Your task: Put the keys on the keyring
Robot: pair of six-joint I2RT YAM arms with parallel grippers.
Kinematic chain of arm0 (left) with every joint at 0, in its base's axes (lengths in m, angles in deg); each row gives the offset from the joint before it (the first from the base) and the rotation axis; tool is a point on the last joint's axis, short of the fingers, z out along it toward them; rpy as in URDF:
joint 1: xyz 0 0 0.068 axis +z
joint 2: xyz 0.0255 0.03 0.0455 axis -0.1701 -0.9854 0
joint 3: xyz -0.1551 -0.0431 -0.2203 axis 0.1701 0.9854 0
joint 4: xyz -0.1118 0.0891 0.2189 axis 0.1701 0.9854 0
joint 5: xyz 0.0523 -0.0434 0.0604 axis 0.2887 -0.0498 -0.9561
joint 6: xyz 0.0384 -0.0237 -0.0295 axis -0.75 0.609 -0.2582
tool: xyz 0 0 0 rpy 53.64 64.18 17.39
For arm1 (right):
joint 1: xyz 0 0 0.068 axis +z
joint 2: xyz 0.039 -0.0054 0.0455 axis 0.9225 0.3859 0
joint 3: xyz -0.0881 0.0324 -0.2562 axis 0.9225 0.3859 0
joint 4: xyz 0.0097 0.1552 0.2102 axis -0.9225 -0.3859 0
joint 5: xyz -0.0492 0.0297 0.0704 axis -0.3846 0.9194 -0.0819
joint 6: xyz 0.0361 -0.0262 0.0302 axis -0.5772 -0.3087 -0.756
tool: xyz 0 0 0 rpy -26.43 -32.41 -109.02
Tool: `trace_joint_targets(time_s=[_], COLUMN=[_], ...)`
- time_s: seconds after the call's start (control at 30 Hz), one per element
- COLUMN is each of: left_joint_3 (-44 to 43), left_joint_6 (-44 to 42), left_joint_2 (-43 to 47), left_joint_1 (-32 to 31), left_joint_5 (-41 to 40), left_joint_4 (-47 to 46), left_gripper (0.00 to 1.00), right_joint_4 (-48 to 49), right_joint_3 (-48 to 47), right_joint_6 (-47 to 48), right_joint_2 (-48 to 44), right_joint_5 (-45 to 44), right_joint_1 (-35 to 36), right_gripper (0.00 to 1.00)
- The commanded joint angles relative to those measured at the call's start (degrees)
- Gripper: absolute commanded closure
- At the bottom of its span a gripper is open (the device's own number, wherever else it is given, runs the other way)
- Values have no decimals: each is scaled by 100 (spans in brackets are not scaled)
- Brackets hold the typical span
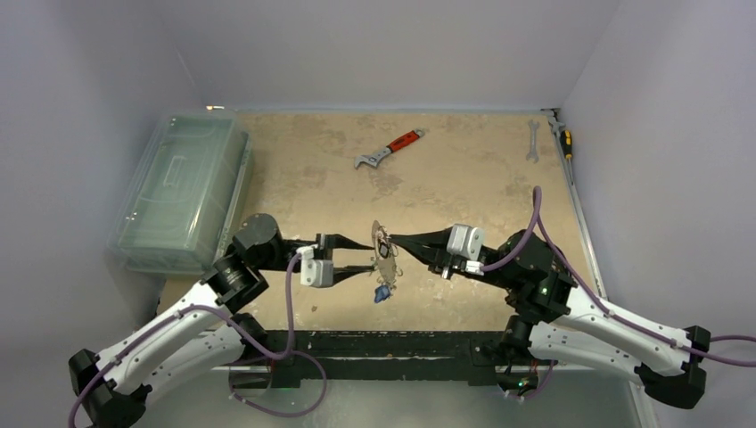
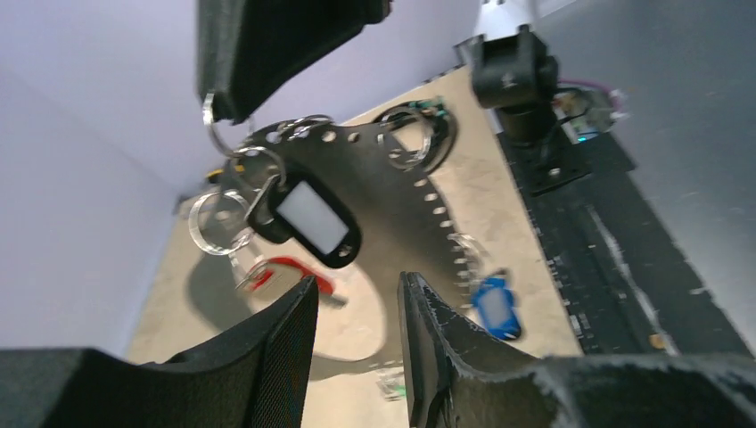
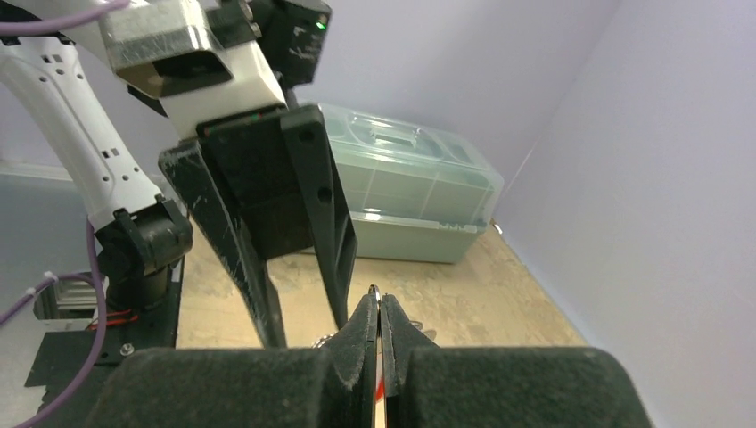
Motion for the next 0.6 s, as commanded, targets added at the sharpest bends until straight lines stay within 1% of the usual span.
trace_joint_targets(time_s=[0.0, 0.1, 0.17, 0.33, 0.57], left_joint_3=[-178, -107, -27, 5, -31], left_joint_6=[818, 1110, 1312, 1426, 1485], left_joint_2=[-395, -505, -481, -453, -570], left_joint_1=[30, 26, 30, 26, 34], left_joint_5=[1062, 1029, 839, 395, 289], left_joint_4=[-800, -1076, -1319, -1455, -1443], left_gripper=[62, 62, 62, 62, 69], right_joint_4=[678, 767, 794, 882, 1017], right_joint_3=[-165, -138, -116, -62, -21], right_joint_6=[-162, -220, -252, -324, -396], right_joint_2=[31, 76, 102, 154, 214], right_joint_5=[117, 161, 178, 235, 318], right_joint_1=[-13, -12, -17, -12, -12], right_gripper=[100, 100, 100, 100, 100])
